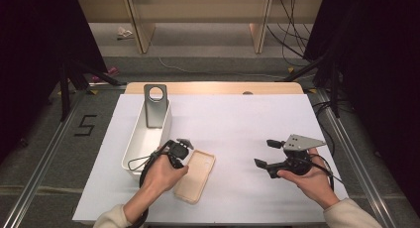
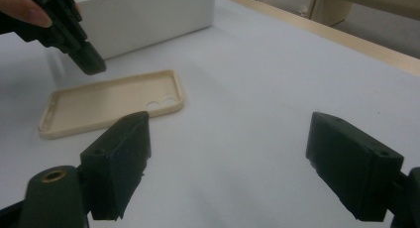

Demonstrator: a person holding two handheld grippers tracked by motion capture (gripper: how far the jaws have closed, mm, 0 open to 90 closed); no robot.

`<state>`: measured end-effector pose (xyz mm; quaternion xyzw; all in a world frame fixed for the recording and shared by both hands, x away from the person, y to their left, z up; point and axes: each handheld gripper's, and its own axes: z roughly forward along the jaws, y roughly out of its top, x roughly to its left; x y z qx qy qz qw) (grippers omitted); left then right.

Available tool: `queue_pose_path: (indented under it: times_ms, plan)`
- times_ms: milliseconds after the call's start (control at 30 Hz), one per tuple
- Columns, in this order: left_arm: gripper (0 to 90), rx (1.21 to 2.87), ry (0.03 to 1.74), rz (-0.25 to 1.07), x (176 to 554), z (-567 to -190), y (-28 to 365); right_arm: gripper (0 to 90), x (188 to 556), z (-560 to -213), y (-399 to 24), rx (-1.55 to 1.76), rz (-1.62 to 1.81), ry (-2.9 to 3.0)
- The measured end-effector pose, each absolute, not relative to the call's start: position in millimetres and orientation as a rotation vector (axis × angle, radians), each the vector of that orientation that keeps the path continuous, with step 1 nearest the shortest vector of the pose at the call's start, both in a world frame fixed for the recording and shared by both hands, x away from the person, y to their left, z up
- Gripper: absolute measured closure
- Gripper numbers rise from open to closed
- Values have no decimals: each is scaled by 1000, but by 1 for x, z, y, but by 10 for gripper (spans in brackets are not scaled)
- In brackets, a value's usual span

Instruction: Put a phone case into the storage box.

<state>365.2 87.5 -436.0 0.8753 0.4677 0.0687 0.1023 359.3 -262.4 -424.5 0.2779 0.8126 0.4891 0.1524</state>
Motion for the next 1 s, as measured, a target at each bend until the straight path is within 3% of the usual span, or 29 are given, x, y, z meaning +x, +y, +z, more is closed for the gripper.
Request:
queue_pose_path:
  times_ms: [400, 1000]
  plan:
    - [897, 2701, 1380, 160, 345, -453, 100, 182, 360, -425, -261, 791, 1399, 2335]
    - [895, 2685, 1317, -7, 340, -459, 92, 182, 359, -424, -262, 797, 1400, 2334]
